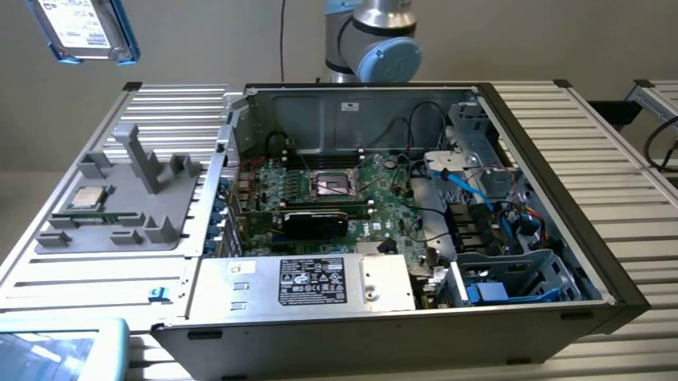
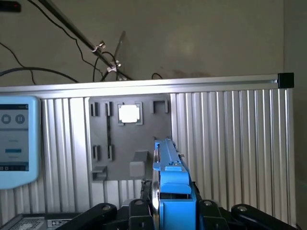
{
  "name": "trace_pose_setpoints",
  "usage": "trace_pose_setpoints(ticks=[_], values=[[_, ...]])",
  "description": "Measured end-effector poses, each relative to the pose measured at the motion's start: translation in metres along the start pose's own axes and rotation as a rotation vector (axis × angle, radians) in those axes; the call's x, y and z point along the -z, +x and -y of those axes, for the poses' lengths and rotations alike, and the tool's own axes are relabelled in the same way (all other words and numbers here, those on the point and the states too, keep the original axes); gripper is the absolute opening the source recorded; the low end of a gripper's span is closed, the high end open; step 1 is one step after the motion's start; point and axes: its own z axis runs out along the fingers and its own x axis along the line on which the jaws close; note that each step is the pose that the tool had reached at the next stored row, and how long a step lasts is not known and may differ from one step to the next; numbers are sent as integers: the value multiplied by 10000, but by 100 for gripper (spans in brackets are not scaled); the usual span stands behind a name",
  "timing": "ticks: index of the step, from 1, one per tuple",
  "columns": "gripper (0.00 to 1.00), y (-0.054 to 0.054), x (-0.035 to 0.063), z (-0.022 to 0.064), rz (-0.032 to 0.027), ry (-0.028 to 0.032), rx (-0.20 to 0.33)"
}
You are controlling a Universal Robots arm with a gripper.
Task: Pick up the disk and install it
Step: 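Pick up the disk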
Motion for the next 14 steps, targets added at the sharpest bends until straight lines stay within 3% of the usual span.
trace_pose_setpoints(ticks=[7, 14], values=[[37, -12, 263, 215, 0, 1, -1], [37, -22, 420, 426, 1, 2, 0]])
